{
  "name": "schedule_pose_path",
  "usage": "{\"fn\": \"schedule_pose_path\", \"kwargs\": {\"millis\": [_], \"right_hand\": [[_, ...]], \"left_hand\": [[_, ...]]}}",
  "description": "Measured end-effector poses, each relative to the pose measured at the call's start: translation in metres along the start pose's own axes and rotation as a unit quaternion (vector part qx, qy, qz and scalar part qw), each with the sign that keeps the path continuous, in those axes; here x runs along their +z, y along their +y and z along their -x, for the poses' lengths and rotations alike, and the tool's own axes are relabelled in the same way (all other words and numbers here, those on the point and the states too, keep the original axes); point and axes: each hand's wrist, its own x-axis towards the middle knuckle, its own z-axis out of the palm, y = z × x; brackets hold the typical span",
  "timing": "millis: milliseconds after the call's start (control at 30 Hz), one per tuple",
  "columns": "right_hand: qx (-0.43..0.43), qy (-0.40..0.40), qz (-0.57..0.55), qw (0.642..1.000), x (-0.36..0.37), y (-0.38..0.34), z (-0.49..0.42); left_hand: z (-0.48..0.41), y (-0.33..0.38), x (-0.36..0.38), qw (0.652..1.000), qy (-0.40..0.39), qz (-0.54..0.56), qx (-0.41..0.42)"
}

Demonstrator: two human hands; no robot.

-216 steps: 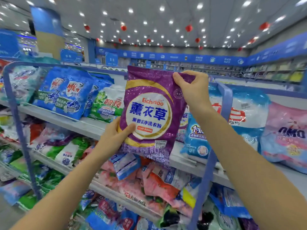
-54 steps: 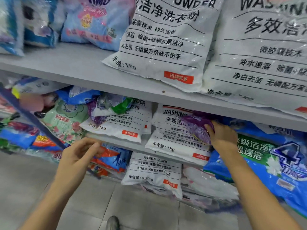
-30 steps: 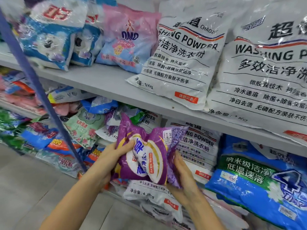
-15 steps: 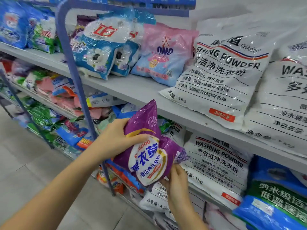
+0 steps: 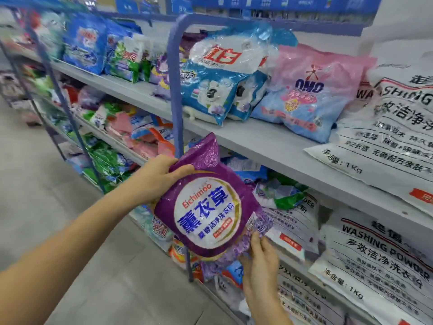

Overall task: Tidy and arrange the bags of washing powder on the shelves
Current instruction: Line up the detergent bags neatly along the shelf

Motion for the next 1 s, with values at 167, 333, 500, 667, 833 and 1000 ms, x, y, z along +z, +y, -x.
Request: {"fn": "schedule_pose_path", "kwargs": {"millis": [167,333,500,667,833,1000], "right_hand": [[0.073,-0.05,-0.146,0.985,0.066,0.032,0.006],[0.036,-0.105,-0.046,0.993,0.117,0.061,0.005],[-0.285,-0.156,0.128,0.937,0.175,0.027,-0.004],[-0.336,-0.373,0.204,0.841,0.277,-0.013,-0.013],[-0.372,-0.351,0.211,0.833,0.341,-0.017,-0.044],[-0.481,-0.303,0.225,0.791,0.403,-0.022,-0.065]], "left_hand": [[-0.001,-0.005,-0.05,0.986,-0.011,-0.131,0.103],[-0.007,-0.016,-0.117,0.955,0.028,-0.252,0.156],[-0.019,-0.057,-0.171,0.938,0.043,-0.284,0.192],[-0.038,-0.103,-0.197,0.927,-0.006,-0.336,0.165],[-0.066,-0.15,-0.222,0.945,-0.018,-0.289,0.15],[-0.108,-0.182,-0.254,0.969,0.009,-0.118,0.216]]}}
